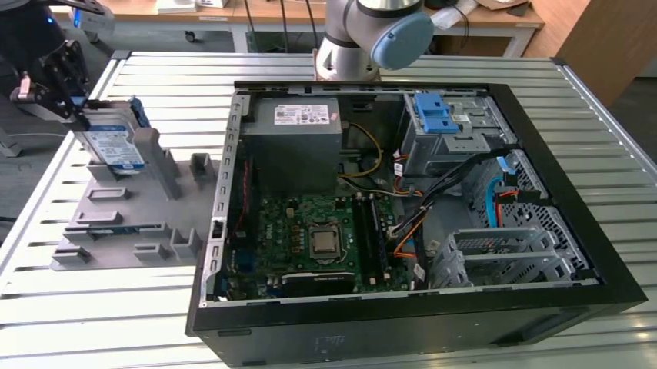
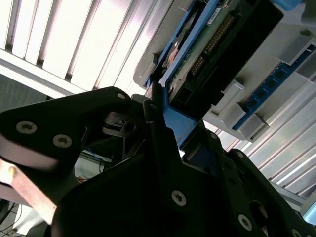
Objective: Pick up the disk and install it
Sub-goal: 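Pick up the disk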
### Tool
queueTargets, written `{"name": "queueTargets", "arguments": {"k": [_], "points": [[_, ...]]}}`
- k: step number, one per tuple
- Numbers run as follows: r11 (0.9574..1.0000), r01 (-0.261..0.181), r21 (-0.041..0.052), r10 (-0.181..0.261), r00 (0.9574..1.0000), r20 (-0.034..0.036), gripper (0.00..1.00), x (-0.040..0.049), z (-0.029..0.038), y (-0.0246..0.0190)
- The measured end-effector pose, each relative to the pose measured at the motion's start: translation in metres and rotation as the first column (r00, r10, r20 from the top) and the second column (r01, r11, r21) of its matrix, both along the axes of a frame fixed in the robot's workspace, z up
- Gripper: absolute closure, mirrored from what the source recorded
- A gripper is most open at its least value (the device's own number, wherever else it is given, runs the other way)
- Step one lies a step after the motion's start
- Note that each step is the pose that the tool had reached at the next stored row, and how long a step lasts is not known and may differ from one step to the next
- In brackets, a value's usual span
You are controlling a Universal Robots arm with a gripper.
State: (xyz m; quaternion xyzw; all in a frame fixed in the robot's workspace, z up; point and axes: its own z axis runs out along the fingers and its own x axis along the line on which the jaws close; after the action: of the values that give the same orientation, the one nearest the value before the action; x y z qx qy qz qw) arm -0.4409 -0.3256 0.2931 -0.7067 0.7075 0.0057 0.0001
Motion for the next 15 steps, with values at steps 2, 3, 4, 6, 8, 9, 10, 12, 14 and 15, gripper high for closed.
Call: {"name": "queueTargets", "arguments": {"k": [2, 3, 4, 6, 8, 9, 10, 12, 14, 15], "points": [[1.0, 0.0, 0.0001, 0.0, 1.0, 0.0002, 0.63, 0.0, -0.0004, 0.0], [1.0, 0.0, 0.0002, 0.0, 1.0, 0.0004, 0.63, 0.0, -0.0009, 0.0], [1.0, 0.0, 0.0001, 0.0, 1.0, 0.0002, 0.63, 0.0, -0.0012, 0.0], [1.0, 0.0, -0.0001, 0.0, 1.0, -0.0003, 0.63, 0.0, -0.0012, 0.0], [1.0, 0.0, 0.0, 0.0, 1.0, -0.0001, 0.62, 0.0, -0.0013, 0.0], [1.0, 0.0, 0.0, 0.0, 1.0, 0.0001, 0.56, 0.0, -0.0014, 0.0], [1.0, 0.0, 0.0, 0.0, 1.0, 0.0, 0.56, 0.0, -0.0014, 0.0], [1.0, 0.0, 0.0, 0.0, 1.0, 0.0001, 0.56, 0.0, -0.0017, 0.0], [1.0, 0.0, 0.0001, 0.0, 1.0, 0.0001, 0.56, 0.0, -0.0022, 0.0], [1.0, 0.0, 0.0001, 0.0, 1.0, 0.0001, 0.56, 0.0, -0.0024, 0.0]]}}
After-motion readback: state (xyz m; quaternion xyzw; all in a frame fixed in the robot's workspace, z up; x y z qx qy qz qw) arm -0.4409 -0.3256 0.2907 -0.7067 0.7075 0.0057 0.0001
